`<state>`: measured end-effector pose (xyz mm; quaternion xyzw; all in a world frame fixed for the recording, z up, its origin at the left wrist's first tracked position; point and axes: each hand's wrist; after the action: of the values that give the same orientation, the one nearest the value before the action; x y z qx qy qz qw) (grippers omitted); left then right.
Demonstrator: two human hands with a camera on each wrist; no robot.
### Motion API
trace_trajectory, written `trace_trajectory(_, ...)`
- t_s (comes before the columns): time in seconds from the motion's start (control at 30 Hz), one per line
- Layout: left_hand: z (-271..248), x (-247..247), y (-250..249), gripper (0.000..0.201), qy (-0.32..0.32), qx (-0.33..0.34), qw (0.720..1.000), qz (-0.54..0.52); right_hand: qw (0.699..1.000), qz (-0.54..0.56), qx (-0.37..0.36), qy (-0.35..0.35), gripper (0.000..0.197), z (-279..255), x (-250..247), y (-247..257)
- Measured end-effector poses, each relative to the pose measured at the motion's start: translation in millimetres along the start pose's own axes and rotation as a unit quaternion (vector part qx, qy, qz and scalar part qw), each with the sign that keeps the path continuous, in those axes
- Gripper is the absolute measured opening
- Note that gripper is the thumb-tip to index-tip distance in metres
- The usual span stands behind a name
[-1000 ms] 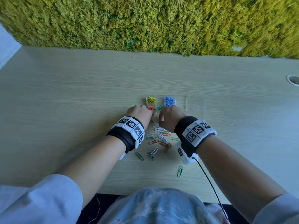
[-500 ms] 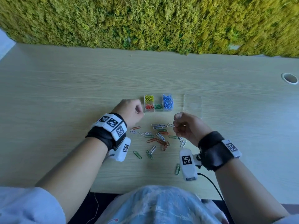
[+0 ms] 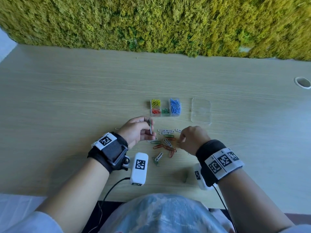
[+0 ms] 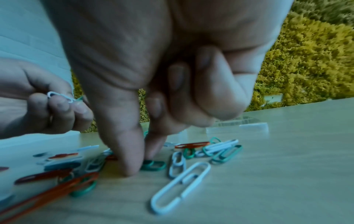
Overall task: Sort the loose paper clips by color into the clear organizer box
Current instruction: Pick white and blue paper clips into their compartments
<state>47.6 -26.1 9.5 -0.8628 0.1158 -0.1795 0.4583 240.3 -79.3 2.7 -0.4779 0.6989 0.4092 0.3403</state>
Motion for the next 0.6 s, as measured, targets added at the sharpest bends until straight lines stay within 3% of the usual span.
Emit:
trace_trajectory(0.27, 1.9, 0.1, 3.9, 0.02, -0.023, 0.003, 0.999, 0.044, 0.999, 0.042, 0.002, 0.017, 0.018, -2.8, 1.1, -4.6)
trace_trajectory(0.43, 3.4, -6.6, 3.9, 0.016, -0.086, 0.049, 0.983, 0.155, 0.971, 0.241, 0.005, -0.006, 0.012, -7.0, -5.6, -9.6)
trace_trajectory(0.5, 3.4, -8.5, 2.8, 0.015, -0.094, 0.055, 0.983, 0.148, 0.93, 0.368, 0.0, 0.012, 0.013, -8.1, -9.7, -11.5)
trace_trajectory(0.6, 2.1, -8.2, 0.3, 0.014, -0.085, 0.052, 0.989, 0.11, 0.794, 0.607, 0.011, 0.045, 0.018, -9.1, -12.0, -9.9)
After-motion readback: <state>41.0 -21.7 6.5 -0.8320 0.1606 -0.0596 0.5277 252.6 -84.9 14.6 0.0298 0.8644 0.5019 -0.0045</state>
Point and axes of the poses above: each hand's wrist, its own z-axis towards the middle knuckle, its own x-axis out of the palm, y = z × x, and after that the axes turned 3 degrees about z, right-handed
